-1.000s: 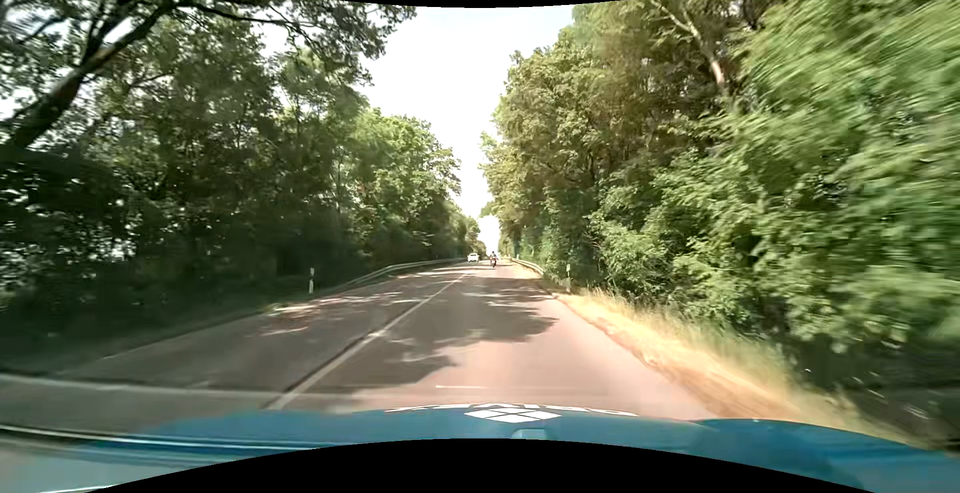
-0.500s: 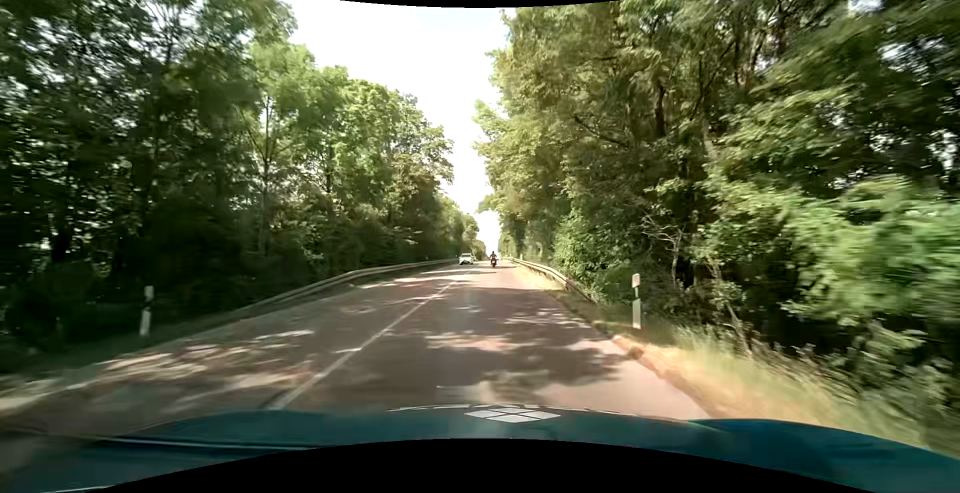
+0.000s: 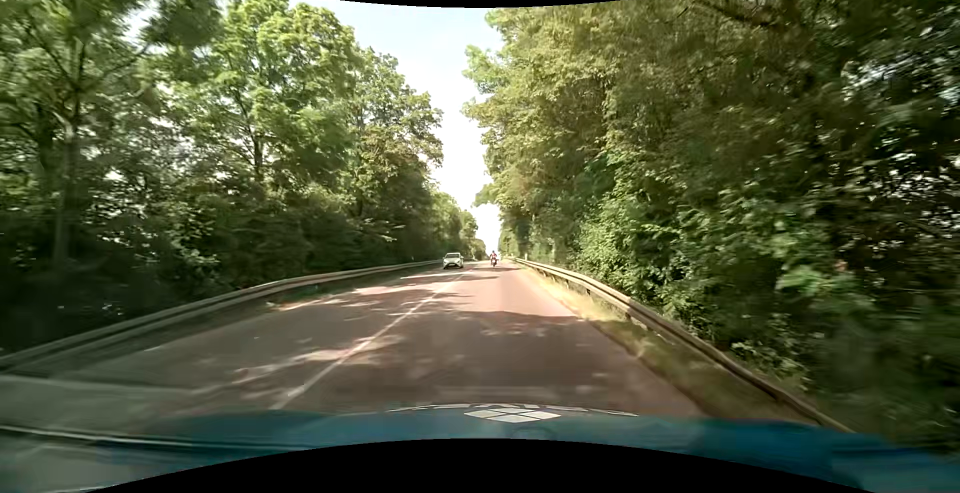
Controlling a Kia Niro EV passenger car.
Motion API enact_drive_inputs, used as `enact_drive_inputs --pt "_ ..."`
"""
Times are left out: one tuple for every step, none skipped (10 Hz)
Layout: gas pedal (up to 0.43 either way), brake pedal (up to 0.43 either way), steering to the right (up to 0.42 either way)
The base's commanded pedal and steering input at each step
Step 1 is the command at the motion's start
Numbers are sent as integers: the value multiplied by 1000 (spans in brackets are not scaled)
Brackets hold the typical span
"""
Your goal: Follow the waypoints while adhering to traffic rules and regulations
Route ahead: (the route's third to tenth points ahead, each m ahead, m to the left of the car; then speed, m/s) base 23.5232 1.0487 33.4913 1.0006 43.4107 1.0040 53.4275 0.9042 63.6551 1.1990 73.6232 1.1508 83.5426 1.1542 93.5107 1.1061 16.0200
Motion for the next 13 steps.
enact_drive_inputs --pt "118 0 -2" --pt "118 0 -2" --pt "130 0 -2" --pt "138 0 -2" --pt "138 0 -2" --pt "138 0 -2" --pt "138 0 -2" --pt "138 0 -2" --pt "138 0 -2" --pt "138 0 -2" --pt "138 0 -2" --pt "138 0 -2" --pt "138 0 -2"
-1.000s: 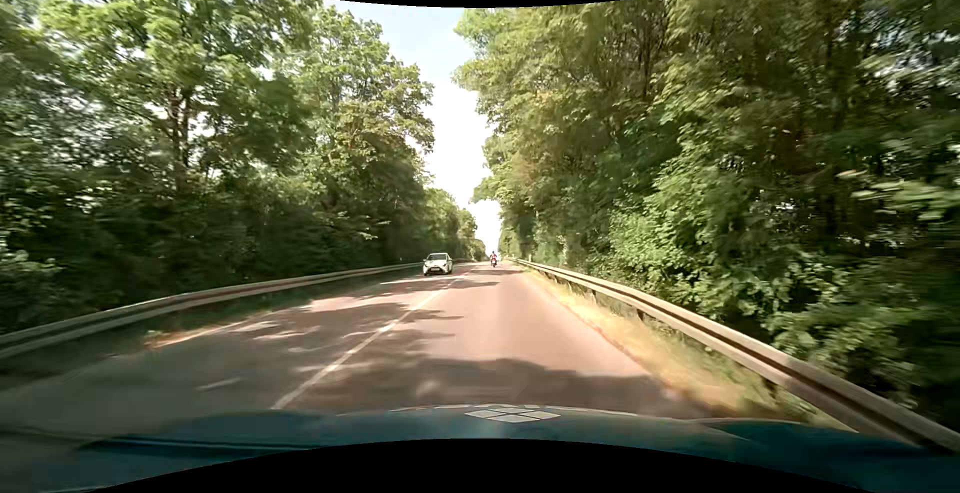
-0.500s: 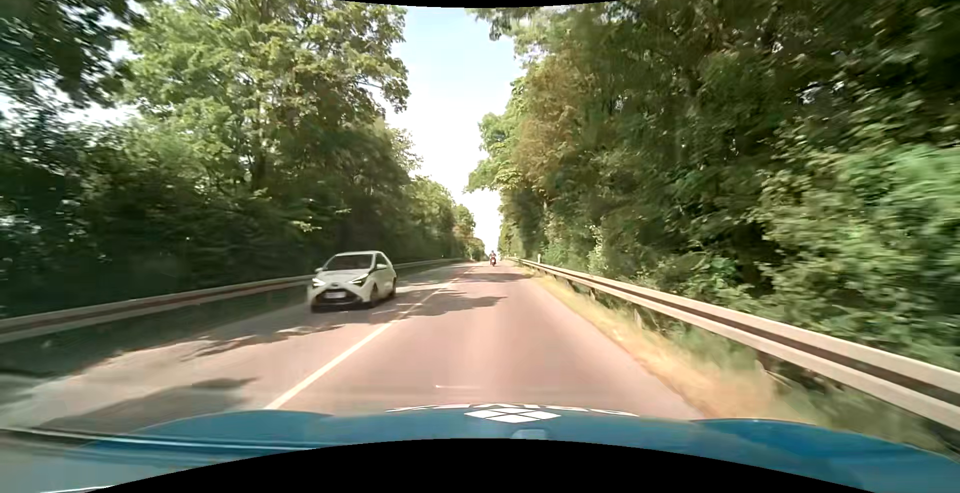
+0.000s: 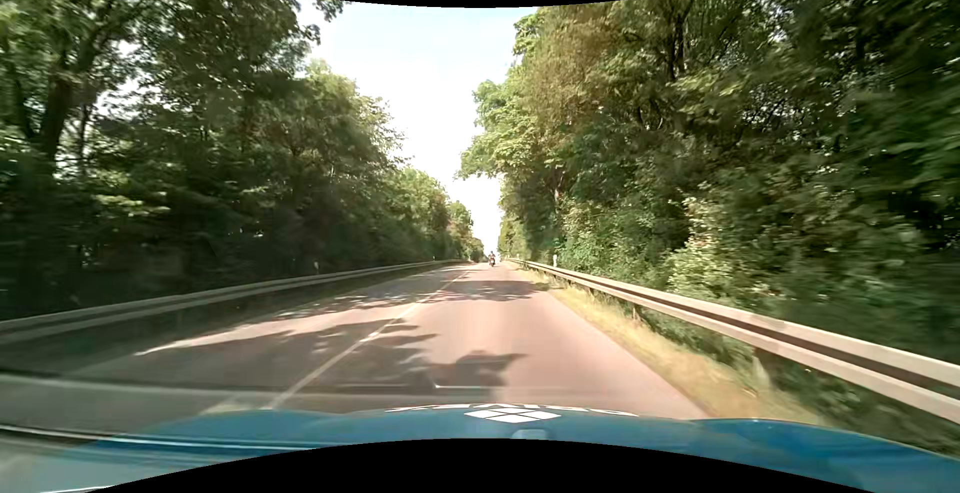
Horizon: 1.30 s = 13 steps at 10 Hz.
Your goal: Follow the waypoints while adhering to traffic rules and regulations
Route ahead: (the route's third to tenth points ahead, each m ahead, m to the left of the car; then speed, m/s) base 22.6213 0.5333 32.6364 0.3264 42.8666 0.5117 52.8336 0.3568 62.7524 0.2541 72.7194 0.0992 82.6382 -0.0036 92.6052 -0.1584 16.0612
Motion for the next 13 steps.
enact_drive_inputs --pt "130 0 -3" --pt "130 0 -2" --pt "130 0 -2" --pt "130 0 -2" --pt "130 0 -2" --pt "130 0 -2" --pt "130 0 -2" --pt "130 0 -2" --pt "130 0 -3" --pt "118 0 -3" --pt "110 0 -3" --pt "98 0 -3" --pt "79 0 -3"
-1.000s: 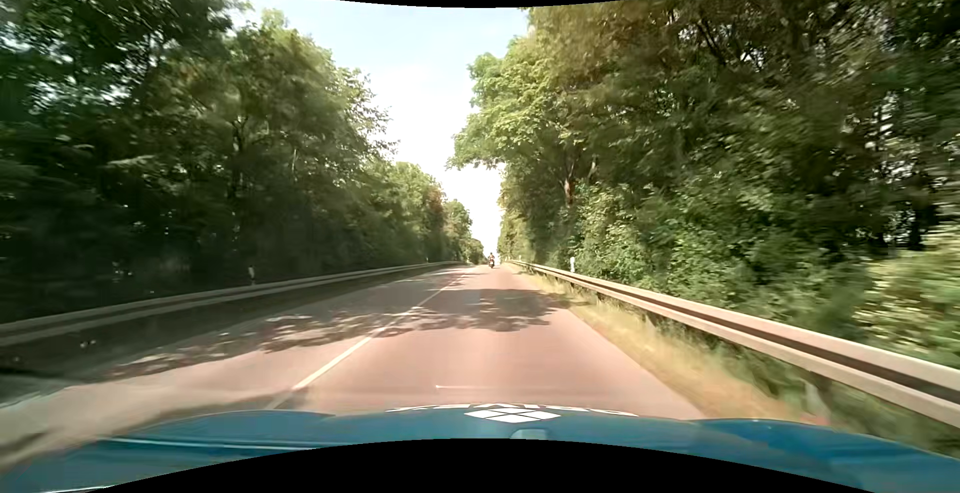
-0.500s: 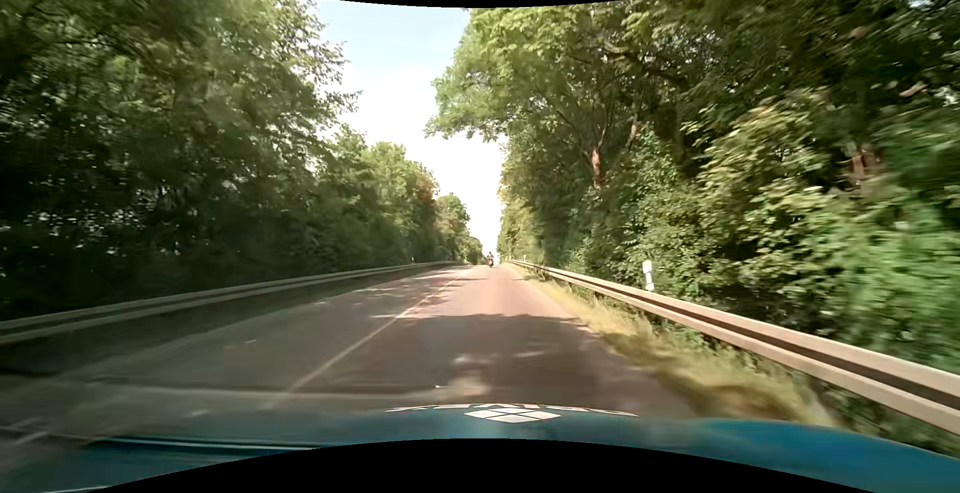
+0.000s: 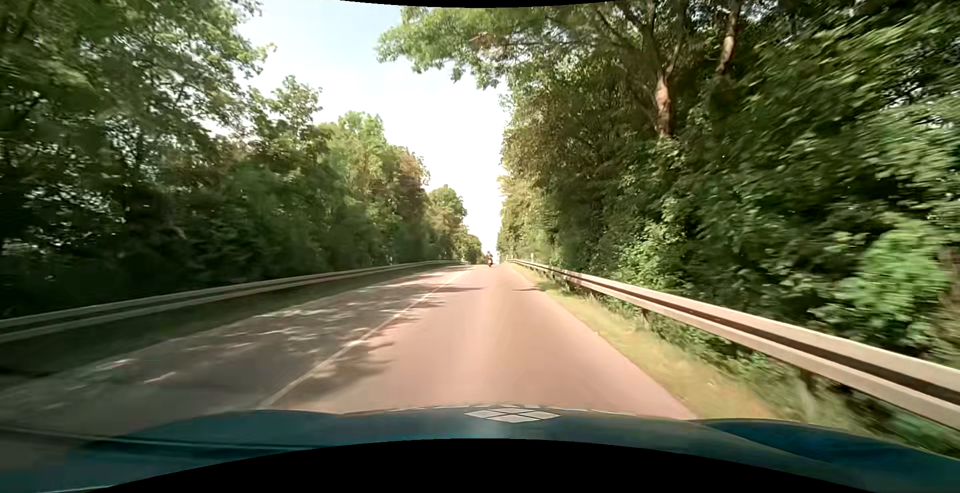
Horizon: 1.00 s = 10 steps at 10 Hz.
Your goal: Follow the waypoints while adhering to traffic rules and regulations
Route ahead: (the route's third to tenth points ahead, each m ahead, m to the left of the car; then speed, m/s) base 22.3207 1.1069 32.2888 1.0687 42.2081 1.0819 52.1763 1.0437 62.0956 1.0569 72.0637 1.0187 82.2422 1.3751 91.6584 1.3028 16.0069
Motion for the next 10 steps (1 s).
enact_drive_inputs --pt "79 0 -4" --pt "79 0 -4" --pt "79 0 -4" --pt "79 0 -4" --pt "79 0 -4" --pt "79 0 -4" --pt "79 0 -4" --pt "79 0 -4" --pt "79 0 -4" --pt "79 0 -4"
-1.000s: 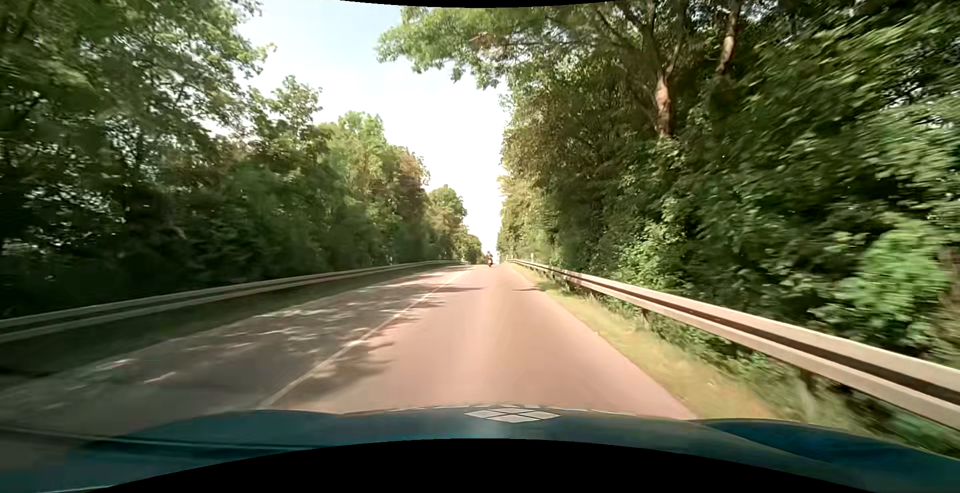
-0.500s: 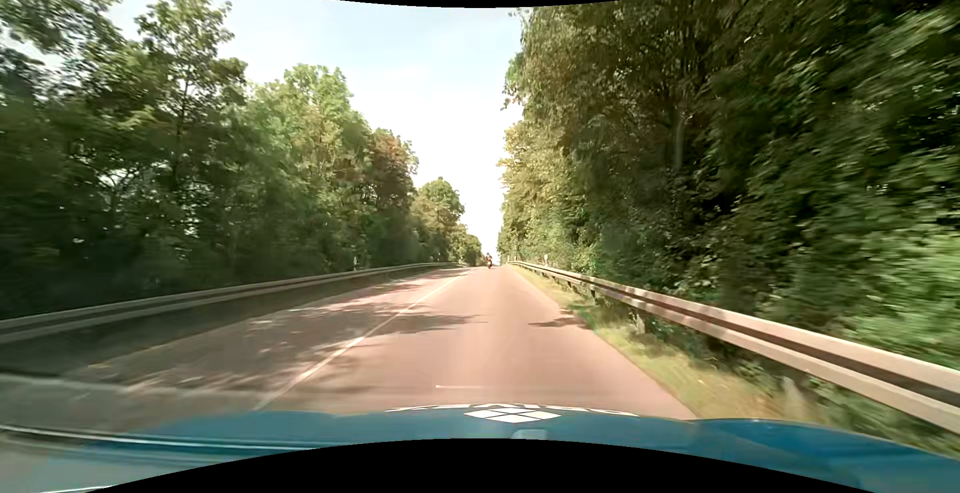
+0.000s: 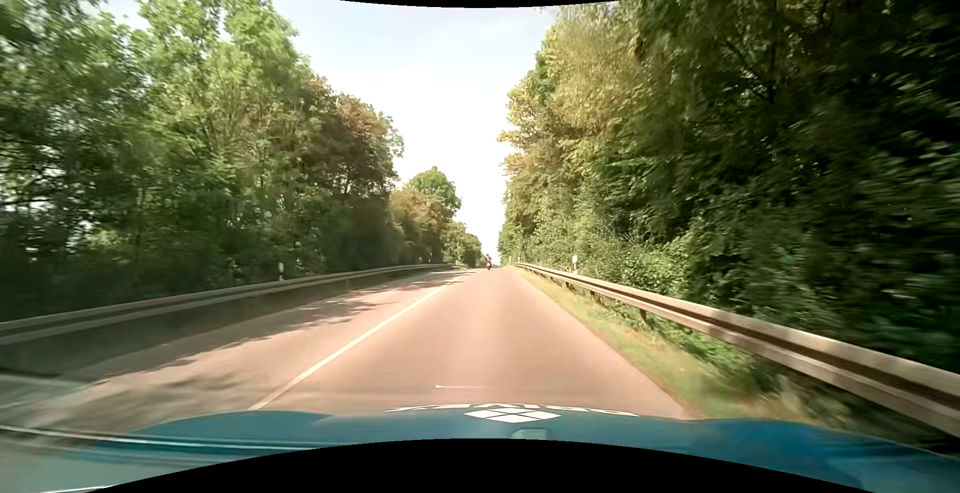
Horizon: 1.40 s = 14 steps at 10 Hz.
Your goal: Follow the waypoints while adhering to traffic rules and regulations
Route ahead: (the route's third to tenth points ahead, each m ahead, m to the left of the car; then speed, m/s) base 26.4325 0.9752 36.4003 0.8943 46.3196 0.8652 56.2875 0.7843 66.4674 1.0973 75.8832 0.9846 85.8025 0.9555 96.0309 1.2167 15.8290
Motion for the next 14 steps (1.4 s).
enact_drive_inputs --pt "79 0 -4" --pt "79 0 -4" --pt "79 0 -4" --pt "79 0 -4" --pt "79 0 -4" --pt "79 0 -4" --pt "79 0 -4" --pt "79 0 -4" --pt "79 0 -4" --pt "79 0 -4" --pt "79 0 -4" --pt "79 0 -4" --pt "79 0 -4" --pt "79 0 -4"
